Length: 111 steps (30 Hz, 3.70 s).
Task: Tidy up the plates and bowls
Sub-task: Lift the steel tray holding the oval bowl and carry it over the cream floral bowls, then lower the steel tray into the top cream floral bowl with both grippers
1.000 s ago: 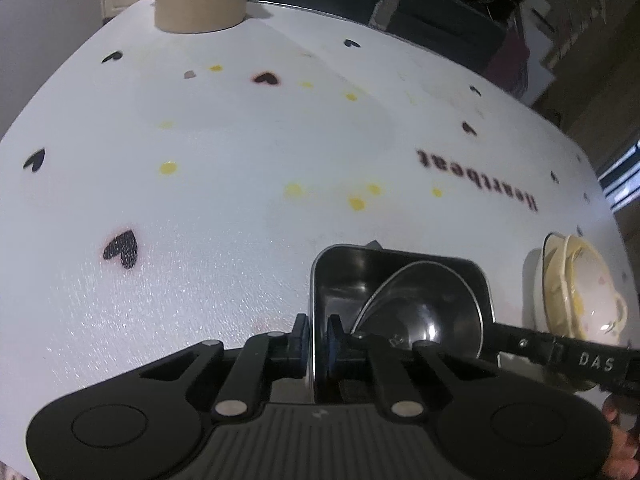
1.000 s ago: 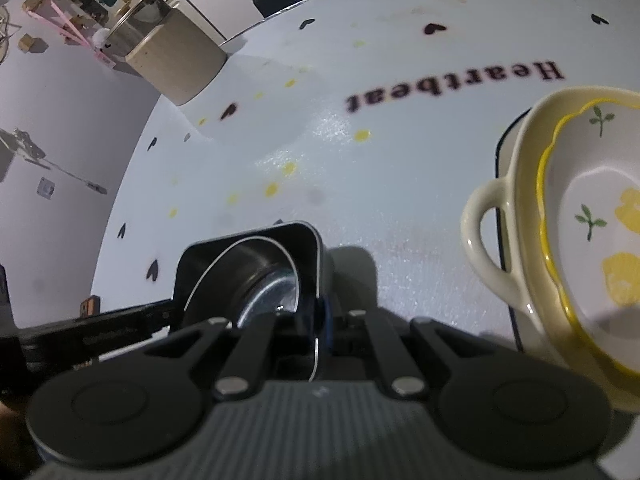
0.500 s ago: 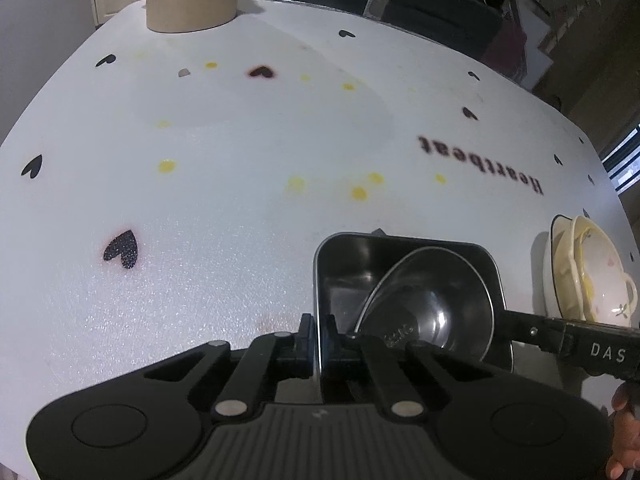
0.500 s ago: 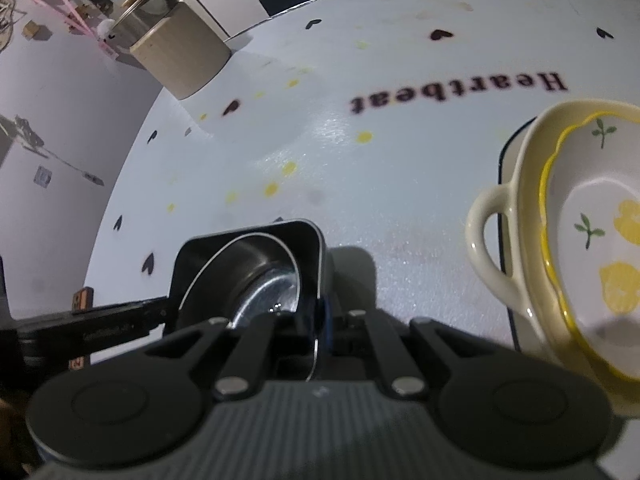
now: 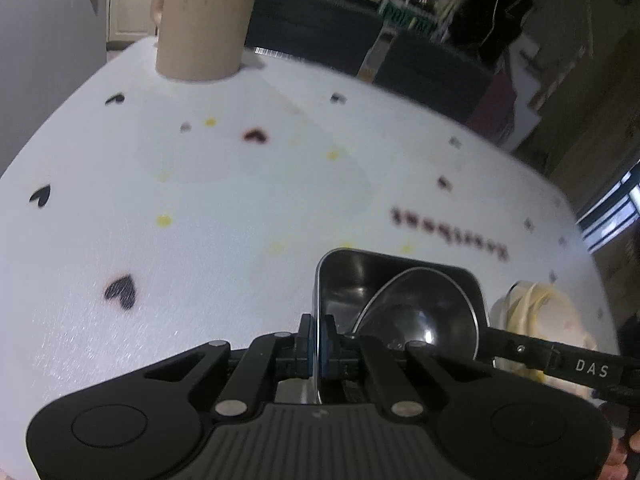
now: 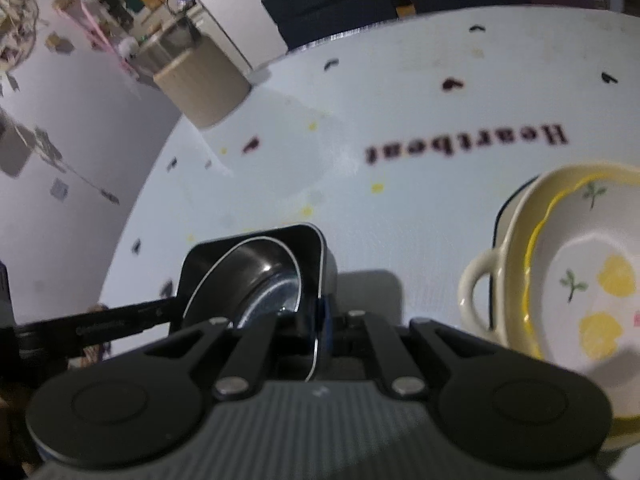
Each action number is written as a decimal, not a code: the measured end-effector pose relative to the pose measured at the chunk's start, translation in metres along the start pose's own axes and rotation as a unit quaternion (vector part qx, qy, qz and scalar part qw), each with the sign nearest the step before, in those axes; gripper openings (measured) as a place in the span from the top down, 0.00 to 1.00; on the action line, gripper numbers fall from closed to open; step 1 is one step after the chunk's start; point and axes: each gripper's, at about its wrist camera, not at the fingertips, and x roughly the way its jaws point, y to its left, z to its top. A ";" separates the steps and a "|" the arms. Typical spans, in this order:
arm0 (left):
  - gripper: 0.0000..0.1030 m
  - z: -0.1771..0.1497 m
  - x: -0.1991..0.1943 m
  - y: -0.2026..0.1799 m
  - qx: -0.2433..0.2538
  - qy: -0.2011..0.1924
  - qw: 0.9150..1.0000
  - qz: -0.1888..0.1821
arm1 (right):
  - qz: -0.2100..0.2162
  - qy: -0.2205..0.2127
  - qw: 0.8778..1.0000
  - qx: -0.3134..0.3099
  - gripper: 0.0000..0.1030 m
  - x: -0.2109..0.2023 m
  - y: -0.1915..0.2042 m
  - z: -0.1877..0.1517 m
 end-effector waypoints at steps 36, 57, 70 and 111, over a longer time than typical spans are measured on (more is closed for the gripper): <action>0.97 -0.004 0.019 -0.191 0.067 -0.033 0.989 -0.129 | -0.014 -0.142 0.987 0.074 0.94 -0.165 -0.149 -0.001; 0.97 -0.024 0.070 -0.212 0.087 0.029 0.992 -0.084 | -0.049 -0.088 0.991 0.092 0.94 -0.149 -0.186 -0.008; 0.97 -0.026 0.074 -0.213 0.099 0.045 0.991 -0.075 | -0.057 -0.064 0.992 0.095 0.94 -0.138 -0.188 -0.004; 0.71 -0.029 0.032 -0.199 0.112 0.021 0.992 -0.054 | -0.108 -0.079 0.990 0.035 0.74 -0.164 -0.149 -0.001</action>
